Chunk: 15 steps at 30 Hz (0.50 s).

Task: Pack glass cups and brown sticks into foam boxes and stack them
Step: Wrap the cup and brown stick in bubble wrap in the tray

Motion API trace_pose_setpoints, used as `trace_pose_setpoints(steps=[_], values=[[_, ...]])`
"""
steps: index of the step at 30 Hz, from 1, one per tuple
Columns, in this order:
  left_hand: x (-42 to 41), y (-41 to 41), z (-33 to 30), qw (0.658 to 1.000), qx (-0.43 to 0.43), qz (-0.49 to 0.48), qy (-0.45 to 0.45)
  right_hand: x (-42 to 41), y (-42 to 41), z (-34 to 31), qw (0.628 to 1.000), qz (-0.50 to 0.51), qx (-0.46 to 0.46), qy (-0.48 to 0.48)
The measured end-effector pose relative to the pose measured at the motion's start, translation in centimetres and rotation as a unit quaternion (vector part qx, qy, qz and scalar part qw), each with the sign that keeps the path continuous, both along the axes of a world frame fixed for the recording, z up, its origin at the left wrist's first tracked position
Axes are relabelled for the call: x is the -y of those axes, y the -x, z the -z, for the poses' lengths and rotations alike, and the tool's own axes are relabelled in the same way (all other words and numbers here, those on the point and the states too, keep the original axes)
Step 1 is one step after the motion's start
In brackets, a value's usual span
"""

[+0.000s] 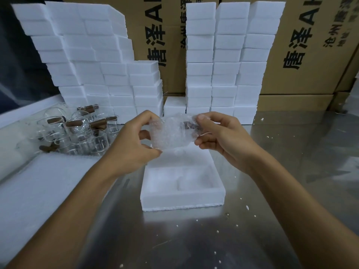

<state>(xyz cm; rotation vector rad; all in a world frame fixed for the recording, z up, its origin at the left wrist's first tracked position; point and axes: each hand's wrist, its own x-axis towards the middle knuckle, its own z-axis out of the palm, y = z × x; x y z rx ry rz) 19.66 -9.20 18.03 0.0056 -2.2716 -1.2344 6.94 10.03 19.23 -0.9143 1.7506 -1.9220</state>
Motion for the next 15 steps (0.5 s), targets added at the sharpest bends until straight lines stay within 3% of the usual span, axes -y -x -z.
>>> trace_pose_setpoints(steps=[7,11,15], values=[[-0.3,-0.3,0.0,0.994,0.099,0.033,-0.028,-0.1,0.3,0.1,0.996,0.051,-0.055,-0.039],[0.0,-0.5,-0.2,0.992,0.126,0.016,-0.009,-0.5,-0.2,-0.5,0.984,0.015,-0.152,-0.097],[0.5,-1.2,-0.7,0.973,0.219,0.058,0.051,-0.5,-0.6,-0.9,0.965,-0.031,-0.214,-0.152]])
